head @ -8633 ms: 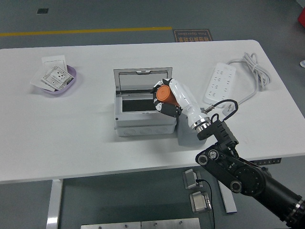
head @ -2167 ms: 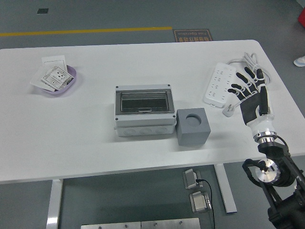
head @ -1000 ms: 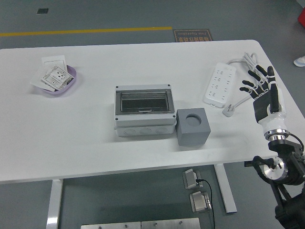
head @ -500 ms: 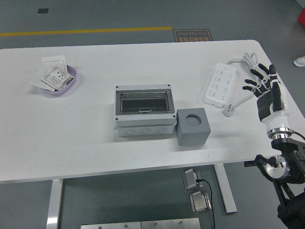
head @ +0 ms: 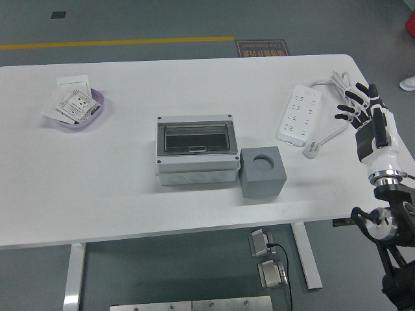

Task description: Pick up the cylinder from the cube,place it in the box,flap close box

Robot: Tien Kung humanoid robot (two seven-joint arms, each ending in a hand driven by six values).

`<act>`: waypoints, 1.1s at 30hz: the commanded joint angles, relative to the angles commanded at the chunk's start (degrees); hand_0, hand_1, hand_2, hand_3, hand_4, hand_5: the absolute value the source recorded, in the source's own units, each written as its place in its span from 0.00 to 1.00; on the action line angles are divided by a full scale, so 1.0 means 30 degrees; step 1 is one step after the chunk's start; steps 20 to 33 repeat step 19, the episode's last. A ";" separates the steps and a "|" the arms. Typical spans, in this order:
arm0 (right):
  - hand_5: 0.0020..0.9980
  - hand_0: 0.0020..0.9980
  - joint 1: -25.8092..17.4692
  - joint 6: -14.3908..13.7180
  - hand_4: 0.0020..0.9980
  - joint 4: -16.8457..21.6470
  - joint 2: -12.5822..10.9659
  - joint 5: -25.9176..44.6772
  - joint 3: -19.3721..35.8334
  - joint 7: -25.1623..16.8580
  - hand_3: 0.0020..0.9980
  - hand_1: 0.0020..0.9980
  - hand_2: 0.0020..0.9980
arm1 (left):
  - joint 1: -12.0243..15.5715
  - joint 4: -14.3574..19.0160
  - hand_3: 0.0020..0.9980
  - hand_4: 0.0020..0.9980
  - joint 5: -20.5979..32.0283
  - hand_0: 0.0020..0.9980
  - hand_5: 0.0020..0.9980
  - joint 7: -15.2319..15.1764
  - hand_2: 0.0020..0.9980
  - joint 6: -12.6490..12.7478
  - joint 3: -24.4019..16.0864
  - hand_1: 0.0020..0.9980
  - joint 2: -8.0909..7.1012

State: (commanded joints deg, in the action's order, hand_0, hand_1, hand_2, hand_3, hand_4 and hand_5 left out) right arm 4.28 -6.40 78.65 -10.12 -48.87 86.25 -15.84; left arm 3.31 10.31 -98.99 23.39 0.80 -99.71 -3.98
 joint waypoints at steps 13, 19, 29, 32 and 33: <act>0.65 0.39 0.0115 -0.0211 0.81 -0.0058 -0.0098 -0.0242 0.0331 0.0061 0.69 0.46 0.65 | -0.0120 0.0000 0.64 0.75 -0.0414 0.63 0.49 -0.0047 0.65 -0.0033 -0.0258 0.68 -0.0203; 0.65 0.39 0.0059 -0.0267 0.81 -0.0040 -0.0062 -0.0438 0.0473 0.0118 0.69 0.46 0.65 | -0.0162 0.0000 0.64 0.75 -0.0456 0.63 0.49 -0.0051 0.65 -0.0042 -0.0260 0.68 -0.0228; 0.65 0.39 0.0059 -0.0267 0.81 -0.0040 -0.0062 -0.0438 0.0473 0.0118 0.69 0.46 0.65 | -0.0162 0.0000 0.64 0.75 -0.0456 0.63 0.49 -0.0051 0.65 -0.0042 -0.0260 0.68 -0.0228; 0.65 0.39 0.0059 -0.0267 0.81 -0.0040 -0.0062 -0.0438 0.0473 0.0118 0.69 0.46 0.65 | -0.0162 0.0000 0.64 0.75 -0.0456 0.63 0.49 -0.0051 0.65 -0.0042 -0.0260 0.68 -0.0228; 0.65 0.39 0.0059 -0.0267 0.81 -0.0040 -0.0062 -0.0438 0.0473 0.0118 0.69 0.46 0.65 | -0.0162 0.0000 0.64 0.75 -0.0456 0.63 0.49 -0.0051 0.65 -0.0042 -0.0260 0.68 -0.0228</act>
